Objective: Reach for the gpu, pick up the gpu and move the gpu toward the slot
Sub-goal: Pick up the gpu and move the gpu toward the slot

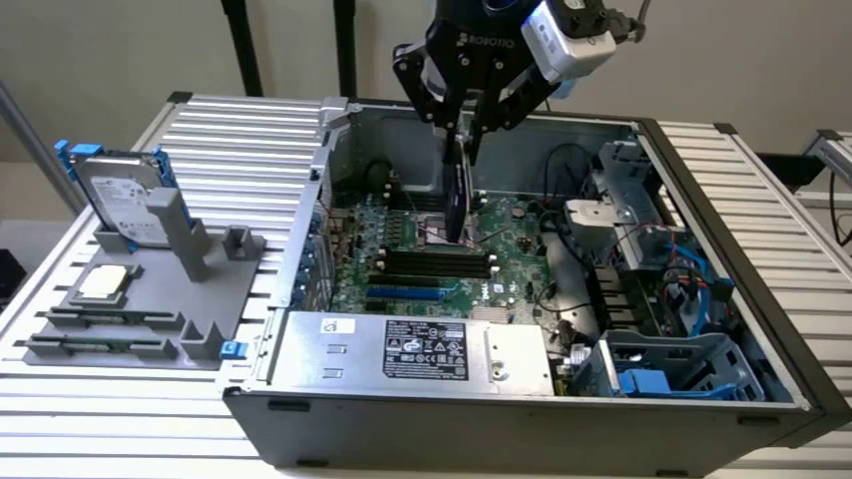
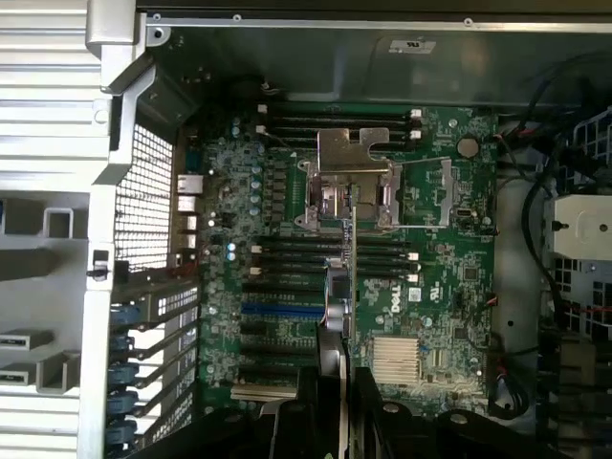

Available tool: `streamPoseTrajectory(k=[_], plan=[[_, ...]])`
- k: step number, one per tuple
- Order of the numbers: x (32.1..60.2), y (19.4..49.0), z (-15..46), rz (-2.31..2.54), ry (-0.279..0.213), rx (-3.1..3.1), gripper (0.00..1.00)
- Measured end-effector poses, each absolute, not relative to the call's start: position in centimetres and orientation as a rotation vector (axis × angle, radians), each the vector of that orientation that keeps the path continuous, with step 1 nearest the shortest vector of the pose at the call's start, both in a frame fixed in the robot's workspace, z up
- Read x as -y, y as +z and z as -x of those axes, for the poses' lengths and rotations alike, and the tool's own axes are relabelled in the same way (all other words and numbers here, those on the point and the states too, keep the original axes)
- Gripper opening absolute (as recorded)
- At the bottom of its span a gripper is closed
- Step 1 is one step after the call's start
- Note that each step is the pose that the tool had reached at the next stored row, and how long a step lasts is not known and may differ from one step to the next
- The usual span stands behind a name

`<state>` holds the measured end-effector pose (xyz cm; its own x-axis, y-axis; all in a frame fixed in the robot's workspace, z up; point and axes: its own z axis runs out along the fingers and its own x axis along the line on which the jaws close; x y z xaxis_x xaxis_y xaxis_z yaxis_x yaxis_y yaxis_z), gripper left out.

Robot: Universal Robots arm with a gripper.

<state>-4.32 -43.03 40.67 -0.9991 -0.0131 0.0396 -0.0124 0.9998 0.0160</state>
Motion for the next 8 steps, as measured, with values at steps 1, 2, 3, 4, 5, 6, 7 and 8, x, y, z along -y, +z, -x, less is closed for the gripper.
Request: streamPoseTrajectory(k=[1,2,3,4,5,6,7,8], plan=[[43.01,40.66,4.3,-0.02,-0.023,3.101,0.26],[43.02,40.66,4.3,-0.02,-0.022,3.102,0.26],[43.02,40.66,4.3,-0.019,-0.022,3.102,0.26],[43.02,40.66,4.3,-0.02,-0.022,3.102,0.26],[43.02,40.66,4.29,-0.02,-0.022,3.102,0.26],[43.02,40.66,4.29,-0.02,-0.022,3.102,0.26],[43.02,40.66,4.29,-0.02,-0.022,3.102,0.26],[43.02,40.66,4.29,-0.02,-0.022,3.102,0.26]])
